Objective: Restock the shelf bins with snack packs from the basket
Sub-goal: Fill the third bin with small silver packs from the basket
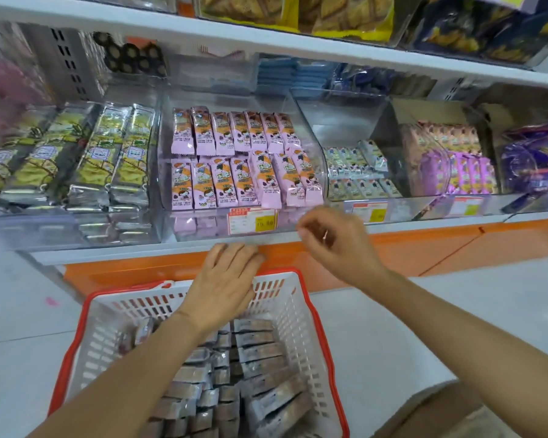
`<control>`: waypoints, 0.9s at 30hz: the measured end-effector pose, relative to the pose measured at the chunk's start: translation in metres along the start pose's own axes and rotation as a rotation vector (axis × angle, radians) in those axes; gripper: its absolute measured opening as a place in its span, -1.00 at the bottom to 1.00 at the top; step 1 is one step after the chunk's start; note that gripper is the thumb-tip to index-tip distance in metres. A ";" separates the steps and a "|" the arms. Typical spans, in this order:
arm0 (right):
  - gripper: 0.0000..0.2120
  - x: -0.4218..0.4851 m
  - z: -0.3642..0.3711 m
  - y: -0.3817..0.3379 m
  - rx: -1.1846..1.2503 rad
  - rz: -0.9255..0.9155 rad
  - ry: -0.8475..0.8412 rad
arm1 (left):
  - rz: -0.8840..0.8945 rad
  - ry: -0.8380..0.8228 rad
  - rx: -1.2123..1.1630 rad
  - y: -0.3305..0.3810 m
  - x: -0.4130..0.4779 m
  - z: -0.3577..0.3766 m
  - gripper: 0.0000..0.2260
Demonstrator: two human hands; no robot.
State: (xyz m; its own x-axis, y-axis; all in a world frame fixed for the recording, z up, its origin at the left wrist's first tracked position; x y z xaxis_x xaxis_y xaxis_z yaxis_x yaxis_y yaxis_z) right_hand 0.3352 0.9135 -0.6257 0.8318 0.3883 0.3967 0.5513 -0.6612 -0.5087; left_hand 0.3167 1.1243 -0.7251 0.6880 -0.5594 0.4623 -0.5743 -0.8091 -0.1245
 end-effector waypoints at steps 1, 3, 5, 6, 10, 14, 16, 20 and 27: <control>-0.95 -0.007 0.018 0.001 0.001 0.010 -0.061 | 0.003 -0.052 -0.008 -0.004 -0.010 0.005 -0.62; -0.96 -0.023 0.055 0.010 -0.001 0.070 -0.202 | -0.016 -0.182 -0.016 -0.010 -0.030 0.015 -0.58; -0.96 -0.037 0.090 0.020 -0.025 0.124 -0.324 | -0.071 -0.329 -0.034 -0.016 -0.048 0.029 -0.48; -0.94 -0.044 0.106 0.026 -0.038 0.150 -0.370 | -0.103 -0.401 -0.042 -0.019 -0.057 0.036 -0.43; -0.84 -0.062 0.162 0.044 -0.076 0.264 -0.533 | -0.208 -0.584 -0.025 -0.025 -0.084 0.059 -0.39; -0.76 -0.077 0.211 0.065 -0.141 0.364 -0.659 | -0.232 -0.598 -0.031 -0.033 -0.104 0.080 -0.36; -0.70 -0.083 0.231 0.076 -0.146 0.403 -0.717 | -0.227 -0.575 -0.045 -0.033 -0.109 0.089 -0.32; -0.50 -0.096 0.266 0.097 -0.213 0.501 -0.840 | -0.260 -0.538 -0.108 -0.027 -0.113 0.102 -0.31; -0.41 -0.101 0.304 0.112 -0.327 0.518 -0.934 | -0.218 -0.487 -0.066 -0.031 -0.117 0.111 -0.25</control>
State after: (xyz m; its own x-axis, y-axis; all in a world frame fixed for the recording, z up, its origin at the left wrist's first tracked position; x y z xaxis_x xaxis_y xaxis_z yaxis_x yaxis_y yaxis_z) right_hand 0.3328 0.9954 -0.9555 0.7543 0.2560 -0.6046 0.1949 -0.9667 -0.1661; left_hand 0.3033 1.1948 -0.8723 0.9118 -0.4106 0.0089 -0.4106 -0.9118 -0.0083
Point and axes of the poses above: each hand's wrist, its own x-axis towards the middle knuckle, its own z-axis out of the palm, y = z × x, the point moved 1 cm from there along x, towards the middle knuckle, and after that the axes turned 4 degrees about -y, right-handed, at the moved point
